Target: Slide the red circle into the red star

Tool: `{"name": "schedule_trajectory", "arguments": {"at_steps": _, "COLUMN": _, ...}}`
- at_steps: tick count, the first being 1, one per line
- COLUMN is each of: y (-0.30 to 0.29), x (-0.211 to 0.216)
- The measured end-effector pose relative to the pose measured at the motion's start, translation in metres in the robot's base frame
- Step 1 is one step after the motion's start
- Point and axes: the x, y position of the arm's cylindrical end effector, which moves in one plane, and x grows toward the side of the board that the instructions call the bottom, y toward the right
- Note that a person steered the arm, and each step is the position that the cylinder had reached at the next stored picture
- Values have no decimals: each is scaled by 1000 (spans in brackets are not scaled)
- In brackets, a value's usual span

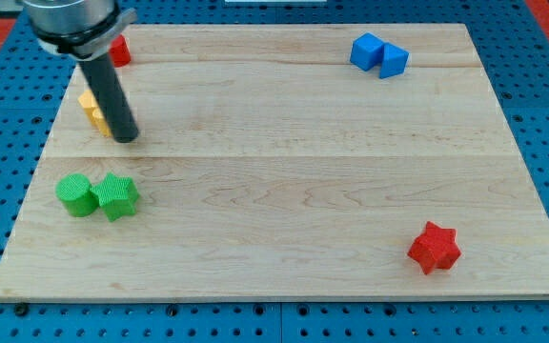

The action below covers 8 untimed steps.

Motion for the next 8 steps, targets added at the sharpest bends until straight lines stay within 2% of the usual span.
{"name": "schedule_trajectory", "arguments": {"at_steps": 1, "y": 45, "x": -63}}
{"name": "schedule_trajectory", "arguments": {"at_steps": 2, "y": 46, "x": -157}}
{"name": "schedule_trajectory", "arguments": {"at_steps": 3, "y": 32, "x": -220}}
{"name": "schedule_trajectory", "arguments": {"at_steps": 5, "y": -78, "x": -218}}
{"name": "schedule_trajectory", "arguments": {"at_steps": 6, "y": -71, "x": -175}}
{"name": "schedule_trajectory", "arguments": {"at_steps": 8, "y": 57, "x": -113}}
